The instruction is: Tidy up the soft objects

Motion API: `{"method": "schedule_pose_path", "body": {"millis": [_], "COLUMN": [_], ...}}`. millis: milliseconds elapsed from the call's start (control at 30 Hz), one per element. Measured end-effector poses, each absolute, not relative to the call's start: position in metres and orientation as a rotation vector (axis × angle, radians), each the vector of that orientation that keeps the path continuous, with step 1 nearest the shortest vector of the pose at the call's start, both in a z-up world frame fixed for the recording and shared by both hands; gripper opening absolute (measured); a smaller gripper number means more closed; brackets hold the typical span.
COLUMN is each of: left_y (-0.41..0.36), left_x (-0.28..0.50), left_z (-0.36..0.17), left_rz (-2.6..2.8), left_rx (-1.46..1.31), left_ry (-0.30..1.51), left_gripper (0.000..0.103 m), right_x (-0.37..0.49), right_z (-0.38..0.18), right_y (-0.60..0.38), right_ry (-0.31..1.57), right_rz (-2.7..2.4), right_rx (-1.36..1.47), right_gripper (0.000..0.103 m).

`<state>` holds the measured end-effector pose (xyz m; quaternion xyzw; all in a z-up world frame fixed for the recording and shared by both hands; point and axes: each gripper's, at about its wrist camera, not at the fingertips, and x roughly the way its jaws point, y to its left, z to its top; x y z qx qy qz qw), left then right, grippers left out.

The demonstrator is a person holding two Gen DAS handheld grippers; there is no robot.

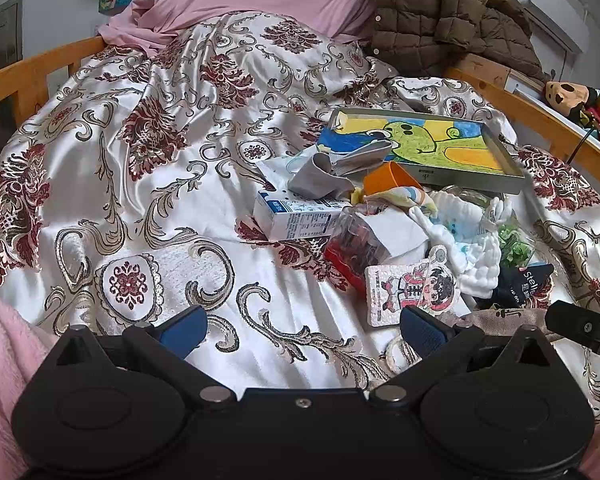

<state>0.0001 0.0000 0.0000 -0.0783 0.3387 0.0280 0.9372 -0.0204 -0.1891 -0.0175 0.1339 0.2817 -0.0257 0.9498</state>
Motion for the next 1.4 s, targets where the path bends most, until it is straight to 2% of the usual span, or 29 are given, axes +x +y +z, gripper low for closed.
{"method": "schedule_pose_path", "body": {"millis": [1400], "left_y": [0.0], "left_x": [0.0002], "left_z": [-0.0001], "left_rz": [0.059], "left_rx": [-0.158], "left_ry": [0.698], "left_gripper": [0.102], "right_x": [-0.0201], "right_z": [-0.0189], "right_y": [-0.187], "right_ry": [0.583], "right_rz": [-0.051], "right_rx": [0.272], "right_gripper": [0.102]}}
